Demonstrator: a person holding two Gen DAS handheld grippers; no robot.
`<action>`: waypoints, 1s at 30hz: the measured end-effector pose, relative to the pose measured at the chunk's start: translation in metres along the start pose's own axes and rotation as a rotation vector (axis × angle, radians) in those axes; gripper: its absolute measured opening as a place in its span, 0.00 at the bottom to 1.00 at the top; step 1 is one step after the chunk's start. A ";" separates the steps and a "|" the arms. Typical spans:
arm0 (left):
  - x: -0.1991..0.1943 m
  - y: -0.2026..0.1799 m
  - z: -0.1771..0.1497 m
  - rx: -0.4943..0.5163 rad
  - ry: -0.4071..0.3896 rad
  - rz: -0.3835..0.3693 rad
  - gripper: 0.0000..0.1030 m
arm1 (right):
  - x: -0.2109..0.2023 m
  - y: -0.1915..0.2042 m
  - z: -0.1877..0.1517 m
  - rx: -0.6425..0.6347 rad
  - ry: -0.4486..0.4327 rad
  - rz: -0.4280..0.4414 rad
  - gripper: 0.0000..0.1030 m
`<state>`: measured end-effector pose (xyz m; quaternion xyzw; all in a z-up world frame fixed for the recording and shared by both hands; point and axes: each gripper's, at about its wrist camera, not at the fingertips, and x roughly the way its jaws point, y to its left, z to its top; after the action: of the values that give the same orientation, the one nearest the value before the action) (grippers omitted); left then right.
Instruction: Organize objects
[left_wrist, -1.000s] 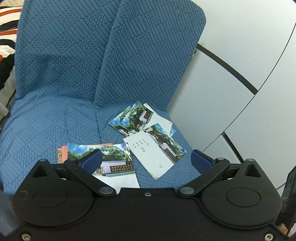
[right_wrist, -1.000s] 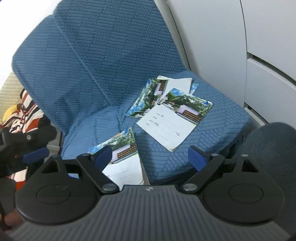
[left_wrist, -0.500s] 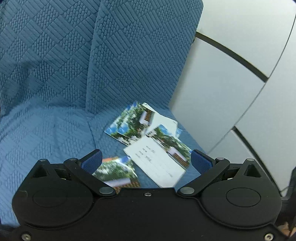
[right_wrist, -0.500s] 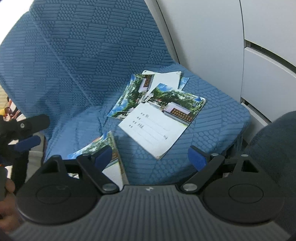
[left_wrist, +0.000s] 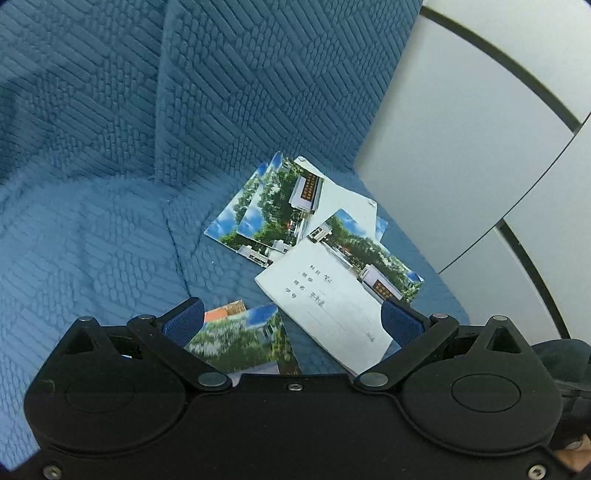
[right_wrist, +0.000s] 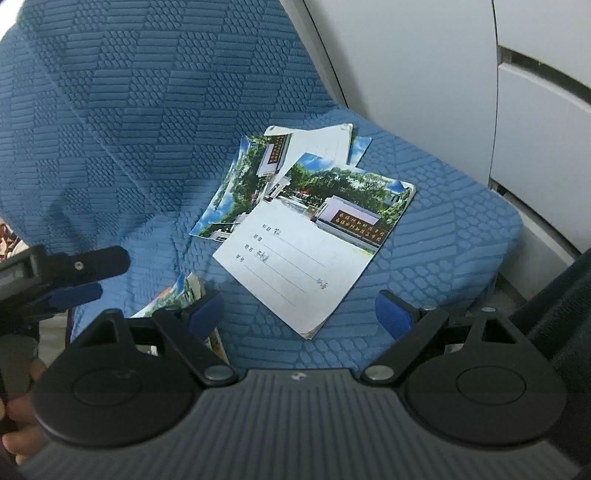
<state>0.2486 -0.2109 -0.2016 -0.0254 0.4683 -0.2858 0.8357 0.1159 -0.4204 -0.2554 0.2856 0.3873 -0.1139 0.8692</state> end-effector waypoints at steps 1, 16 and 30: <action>0.005 0.001 0.002 0.004 0.005 0.001 0.99 | 0.003 0.000 0.002 0.008 0.005 0.007 0.88; 0.089 0.016 0.033 0.023 0.163 -0.055 0.67 | 0.067 -0.002 0.033 0.086 0.108 0.047 0.87; 0.154 0.044 0.049 -0.025 0.270 -0.107 0.34 | 0.101 -0.014 0.040 0.156 0.177 -0.025 0.31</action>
<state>0.3692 -0.2627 -0.3059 -0.0222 0.5778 -0.3250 0.7483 0.2024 -0.4528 -0.3137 0.3567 0.4559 -0.1287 0.8052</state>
